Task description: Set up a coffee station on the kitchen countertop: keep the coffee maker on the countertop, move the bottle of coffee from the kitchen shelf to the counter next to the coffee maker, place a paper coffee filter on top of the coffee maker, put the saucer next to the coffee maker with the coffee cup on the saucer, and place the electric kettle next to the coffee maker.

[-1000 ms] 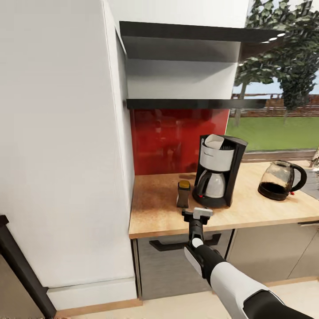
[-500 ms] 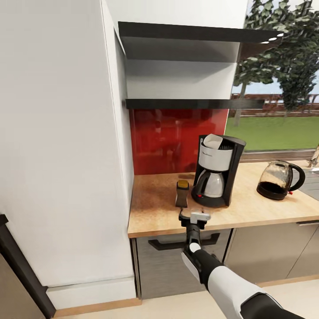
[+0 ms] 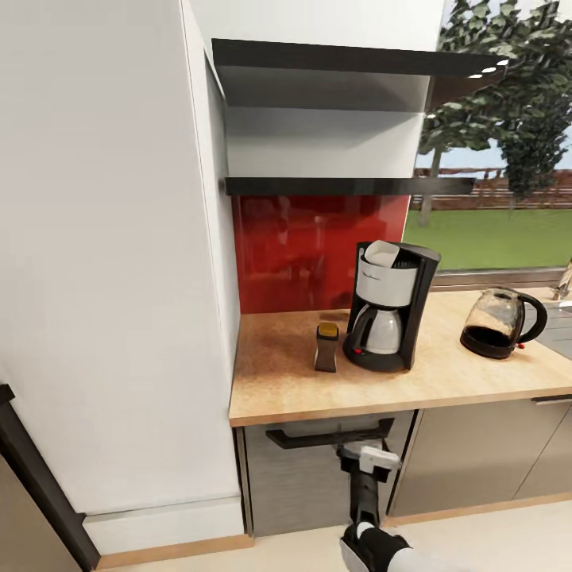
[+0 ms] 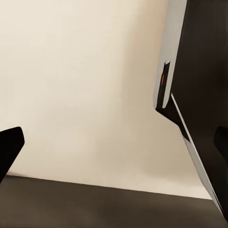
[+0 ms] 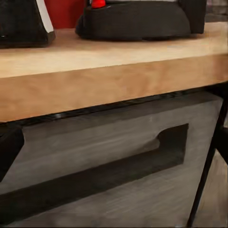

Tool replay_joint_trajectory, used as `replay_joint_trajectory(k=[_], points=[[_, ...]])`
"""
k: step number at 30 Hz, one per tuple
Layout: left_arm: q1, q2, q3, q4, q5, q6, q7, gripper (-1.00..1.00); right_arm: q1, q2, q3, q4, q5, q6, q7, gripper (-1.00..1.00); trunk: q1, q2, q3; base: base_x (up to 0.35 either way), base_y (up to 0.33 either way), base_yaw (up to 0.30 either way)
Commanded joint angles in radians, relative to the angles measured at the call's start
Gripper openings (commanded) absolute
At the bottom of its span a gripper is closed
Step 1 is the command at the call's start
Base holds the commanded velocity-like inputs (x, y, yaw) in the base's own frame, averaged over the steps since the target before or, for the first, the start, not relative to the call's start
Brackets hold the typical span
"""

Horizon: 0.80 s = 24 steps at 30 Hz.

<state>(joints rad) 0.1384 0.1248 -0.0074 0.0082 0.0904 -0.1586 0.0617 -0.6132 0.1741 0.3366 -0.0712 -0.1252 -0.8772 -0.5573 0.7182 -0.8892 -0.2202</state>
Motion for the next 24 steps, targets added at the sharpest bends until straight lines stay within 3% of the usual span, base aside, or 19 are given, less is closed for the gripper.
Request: replay_joint_trajectory(k=[1,6,7,10,11,14,15,17,19,21,22,24], points=[[0.000,0.000,-0.001,0.001,0.009,-0.005,-0.001,1.00,0.015,0.000,0.014,0.023,-0.007,-0.031,-0.011,1.00,0.000,-0.001,-0.001,0.000,0.000,0.000],[0.000,-0.001,-0.002,-0.005,0.009,-0.005,0.000,1.00,0.086,0.000,0.014,0.045,-0.005,-0.040,-0.015,1.00,0.000,-0.001,-0.001,0.000,0.000,0.000],[0.000,-0.001,-0.001,-0.025,0.009,-0.004,0.000,1.00,0.124,0.000,0.014,0.046,-0.004,0.006,-0.014,1.00,0.000,-0.001,-0.001,0.000,0.000,0.000],[0.000,-0.002,0.000,-0.044,0.010,-0.004,-0.001,1.00,0.156,0.000,0.013,0.047,-0.004,0.117,-0.013,1.00,0.000,-0.001,-0.001,0.000,0.000,0.000],[0.000,-0.002,0.000,-0.056,0.010,-0.004,-0.001,1.00,0.169,0.000,0.012,0.047,-0.004,0.232,-0.011,1.00,0.000,-0.001,-0.001,0.000,0.000,0.000],[0.000,-0.002,0.000,-0.083,0.011,-0.004,-0.002,1.00,0.175,0.000,0.012,0.047,-0.004,0.384,0.024,1.00,0.000,-0.001,-0.001,0.000,0.000,0.000],[0.000,-0.004,0.000,-0.101,0.011,-0.004,-0.002,1.00,0.181,0.000,0.011,0.047,-0.005,0.499,0.102,1.00,0.000,-0.001,-0.001,0.000,0.000,0.000],[0.000,-0.009,0.000,-0.121,0.011,-0.004,-0.002,1.00,0.186,0.000,0.008,0.046,-0.006,0.637,0.244,1.00,0.000,-0.001,-0.001,0.000,0.000,0.000],[0.000,-0.012,0.000,-0.131,0.011,-0.004,-0.002,1.00,0.188,0.000,0.007,0.046,-0.007,0.734,0.361,1.00,0.000,-0.001,-0.001,0.000,0.000,0.000],[-0.001,-0.014,0.000,-0.135,0.012,-0.004,-0.002,1.00,0.189,0.000,-0.001,0.045,-0.008,0.784,0.416,1.00,0.000,-0.001,-0.001,0.000,0.000,0.000],[-0.001,-0.015,0.000,-0.136,0.012,-0.004,-0.003,1.00,0.189,-0.007,-0.018,0.044,-0.008,0.810,0.439,1.00,0.000,-0.001,-0.001,0.000,0.000,0.000],[-0.002,-0.015,0.000,-0.137,0.011,-0.004,-0.005,1.00,0.190,-0.017,-0.138,0.045,-0.006,0.883,0.471,1.00,0.000,-0.001,-0.001,0.000,0.000,0.000]])
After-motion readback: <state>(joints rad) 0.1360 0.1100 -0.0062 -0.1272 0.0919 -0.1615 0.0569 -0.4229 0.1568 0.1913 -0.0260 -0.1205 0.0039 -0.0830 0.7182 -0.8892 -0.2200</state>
